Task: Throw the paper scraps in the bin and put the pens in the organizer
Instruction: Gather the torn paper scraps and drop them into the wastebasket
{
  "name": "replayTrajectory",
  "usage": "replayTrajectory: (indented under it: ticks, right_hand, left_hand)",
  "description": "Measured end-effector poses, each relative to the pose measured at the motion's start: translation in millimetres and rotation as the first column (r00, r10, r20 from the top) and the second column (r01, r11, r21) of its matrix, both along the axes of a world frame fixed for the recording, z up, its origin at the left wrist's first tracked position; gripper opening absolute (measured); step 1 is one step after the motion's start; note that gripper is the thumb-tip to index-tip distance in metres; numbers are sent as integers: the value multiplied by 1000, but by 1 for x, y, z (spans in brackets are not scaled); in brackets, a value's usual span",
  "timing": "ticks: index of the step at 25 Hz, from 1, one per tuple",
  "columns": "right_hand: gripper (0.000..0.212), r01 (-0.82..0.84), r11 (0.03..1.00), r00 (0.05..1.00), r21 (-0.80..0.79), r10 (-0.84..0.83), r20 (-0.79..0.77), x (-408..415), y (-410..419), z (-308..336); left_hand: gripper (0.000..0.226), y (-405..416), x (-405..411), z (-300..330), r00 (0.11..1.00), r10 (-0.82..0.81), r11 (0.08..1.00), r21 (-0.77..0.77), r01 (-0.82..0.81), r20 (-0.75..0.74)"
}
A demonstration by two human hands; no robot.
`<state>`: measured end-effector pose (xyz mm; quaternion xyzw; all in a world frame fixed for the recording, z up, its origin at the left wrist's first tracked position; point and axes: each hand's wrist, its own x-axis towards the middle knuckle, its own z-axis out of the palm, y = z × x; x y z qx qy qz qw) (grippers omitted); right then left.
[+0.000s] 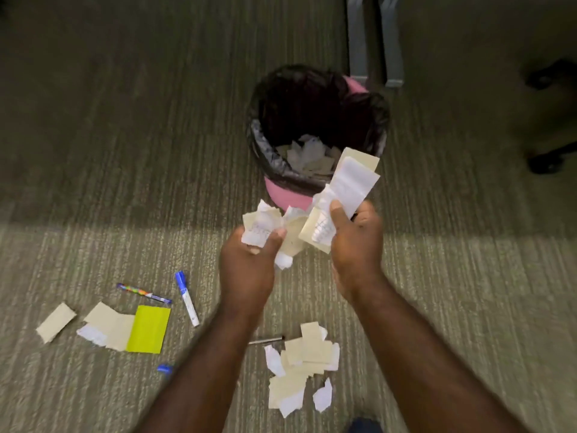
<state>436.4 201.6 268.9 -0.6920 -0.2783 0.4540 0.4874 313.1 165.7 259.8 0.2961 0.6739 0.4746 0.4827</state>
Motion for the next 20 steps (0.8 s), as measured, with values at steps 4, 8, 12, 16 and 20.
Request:
replayTrajectory:
  ticks: [4,8,12,16,20]
  right_hand:
    - [21,-4,995,996,-100,12,87,3,82,23]
    - [45,-264,958,947,-113,279,156,12,113,41]
    - [52,-320,947,933,27,310,181,24,69,19]
    - [31,-207,972,939,108,166,301,45,-3,-29]
    - [26,-289,956,853,-57,284,438,57,-76,-94]
  left_hand:
    - [28,88,24,31,1000,-12,1000,-2,12,10]
    - [58,154,40,58,957,-140,986,-57,159,253]
    - [50,129,27,39,904,-108,994,36,103,413]
    - [15,57,11,-11,978,-33,987,162,-1,207]
    - [16,-35,1,-77,991,-134,987,82,136,-29]
